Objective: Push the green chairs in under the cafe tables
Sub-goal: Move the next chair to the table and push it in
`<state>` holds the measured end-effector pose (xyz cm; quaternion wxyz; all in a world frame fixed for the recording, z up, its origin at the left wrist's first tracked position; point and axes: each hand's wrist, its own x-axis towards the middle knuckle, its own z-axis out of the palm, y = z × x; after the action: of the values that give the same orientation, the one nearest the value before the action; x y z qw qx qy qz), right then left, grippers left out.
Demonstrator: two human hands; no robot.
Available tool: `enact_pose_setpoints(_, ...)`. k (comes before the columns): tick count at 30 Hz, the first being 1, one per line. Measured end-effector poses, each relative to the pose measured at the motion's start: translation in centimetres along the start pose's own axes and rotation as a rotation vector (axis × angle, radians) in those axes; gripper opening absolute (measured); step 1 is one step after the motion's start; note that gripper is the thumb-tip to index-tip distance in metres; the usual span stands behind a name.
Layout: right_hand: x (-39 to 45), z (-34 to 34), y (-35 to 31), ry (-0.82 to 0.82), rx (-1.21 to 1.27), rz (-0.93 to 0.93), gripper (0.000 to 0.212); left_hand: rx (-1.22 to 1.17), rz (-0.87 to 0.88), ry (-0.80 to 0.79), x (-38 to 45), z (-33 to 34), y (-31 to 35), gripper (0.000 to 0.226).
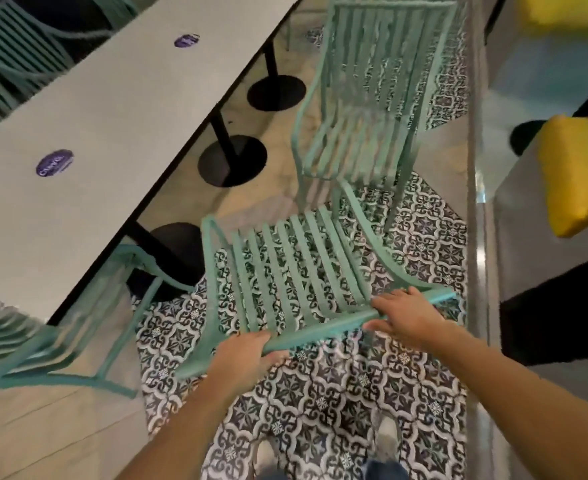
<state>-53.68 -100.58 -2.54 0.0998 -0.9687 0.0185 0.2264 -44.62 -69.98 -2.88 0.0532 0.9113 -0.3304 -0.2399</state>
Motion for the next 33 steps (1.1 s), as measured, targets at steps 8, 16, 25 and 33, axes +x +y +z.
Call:
enact_pose_setpoints(8,5.4,-3.7,7.9,-0.008,-0.110,-0.202,0.085,-0.034,-0.225,0.076,3.9,1.2,5.0,0.093)
enact_pose_setpoints(16,13.1,-8.5,14.3,-0.041,-0.225,-0.333,0.082,-0.029,-0.348,0.224,10.3,2.1,7.9,0.102)
enact_pose_setpoints(25,20.8,-13.6,15.6,-0.052,-0.254,-0.503,0.072,-0.153,-0.531,0.073,15.0,-2.2,9.6,0.077)
enact_pose_setpoints(33,28.6,-18.3,19.5,0.005,-0.294,-0.675,0.072,-0.179,-0.689,0.145,21.1,-4.5,12.9,0.062)
